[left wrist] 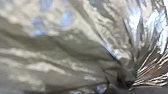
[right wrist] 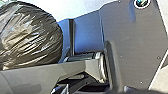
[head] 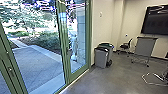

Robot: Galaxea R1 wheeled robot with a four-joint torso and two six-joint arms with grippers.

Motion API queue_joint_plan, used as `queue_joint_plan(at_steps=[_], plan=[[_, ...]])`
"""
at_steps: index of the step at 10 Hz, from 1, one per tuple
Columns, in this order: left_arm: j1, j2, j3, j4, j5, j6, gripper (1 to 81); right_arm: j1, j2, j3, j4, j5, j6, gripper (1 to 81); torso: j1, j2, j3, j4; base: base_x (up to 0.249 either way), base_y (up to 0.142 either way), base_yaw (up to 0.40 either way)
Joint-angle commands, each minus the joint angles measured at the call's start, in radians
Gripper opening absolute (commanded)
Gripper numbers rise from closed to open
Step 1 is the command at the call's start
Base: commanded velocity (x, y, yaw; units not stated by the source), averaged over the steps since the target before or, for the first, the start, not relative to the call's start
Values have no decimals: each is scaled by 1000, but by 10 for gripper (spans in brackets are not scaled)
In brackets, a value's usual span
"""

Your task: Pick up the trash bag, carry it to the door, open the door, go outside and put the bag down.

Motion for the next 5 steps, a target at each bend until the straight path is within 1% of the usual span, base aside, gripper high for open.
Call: queue_joint_plan(at_steps=[1,2,3,5], plan=[[-50,-6,1,10,49,6,10,28,8,1,-11,-52,-6,811,0,0,0,0,147,0,0],[-46,-5,1,28,22,6,10,19,10,1,-11,-23,-20,811,0,0,0,0,140,0,0],[-43,-2,1,41,11,4,10,11,13,1,-9,-1,-29,811,0,0,0,0,140,0,0],[-44,0,1,42,11,4,10,17,15,1,-6,-1,-29,811,0,0,0,0,141,0,0]])
